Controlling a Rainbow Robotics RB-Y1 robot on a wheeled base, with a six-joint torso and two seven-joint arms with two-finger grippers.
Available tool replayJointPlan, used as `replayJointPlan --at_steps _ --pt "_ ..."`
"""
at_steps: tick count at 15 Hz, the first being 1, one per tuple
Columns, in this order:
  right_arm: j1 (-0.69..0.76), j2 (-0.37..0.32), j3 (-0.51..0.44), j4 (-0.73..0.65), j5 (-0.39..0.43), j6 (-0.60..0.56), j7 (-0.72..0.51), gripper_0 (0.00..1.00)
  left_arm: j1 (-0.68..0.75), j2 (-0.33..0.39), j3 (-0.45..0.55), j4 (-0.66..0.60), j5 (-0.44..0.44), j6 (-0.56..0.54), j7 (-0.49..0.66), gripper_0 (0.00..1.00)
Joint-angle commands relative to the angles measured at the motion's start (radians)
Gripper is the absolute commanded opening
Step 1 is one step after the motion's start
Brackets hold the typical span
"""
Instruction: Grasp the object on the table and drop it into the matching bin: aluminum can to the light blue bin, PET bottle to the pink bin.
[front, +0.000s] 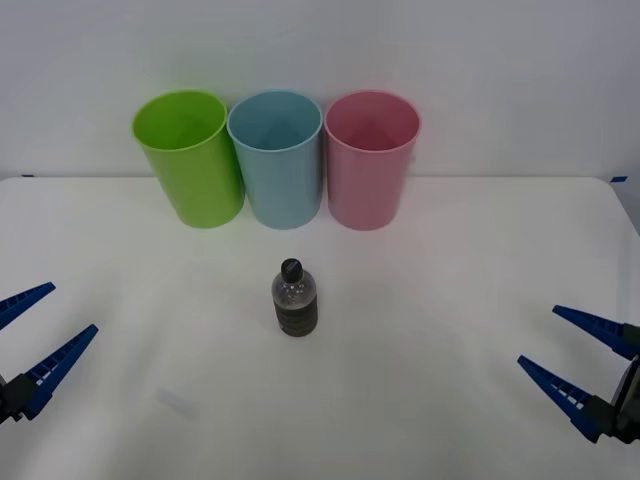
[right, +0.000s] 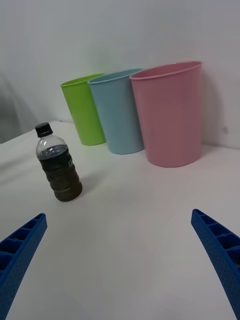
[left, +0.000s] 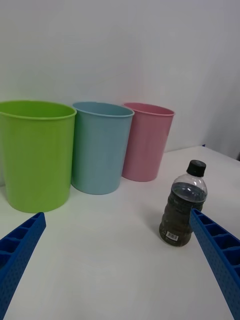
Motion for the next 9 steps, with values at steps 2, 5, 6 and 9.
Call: replayJointPlan --at_steps 2,5,6,9 --pt "-0.014 0.000 0.053 -0.001 0.014 0.018 0.027 1.00 0.000 0.000 0.000 0.000 0.000 0.000 0.000 1.00" --pt "-0.029 0.000 0.105 -0.001 0.025 0.035 0.048 1.00 0.000 0.000 0.000 0.000 0.000 0.000 0.000 1.00" --pt "-0.034 0.000 0.117 0.000 0.028 0.041 0.055 1.00 0.000 0.000 0.000 0.000 0.000 0.000 0.000 1.00" --pt "-0.055 0.000 0.188 -0.001 0.031 0.092 0.079 1.00 0.000 0.000 0.000 0.000 0.000 0.000 0.000 1.00"
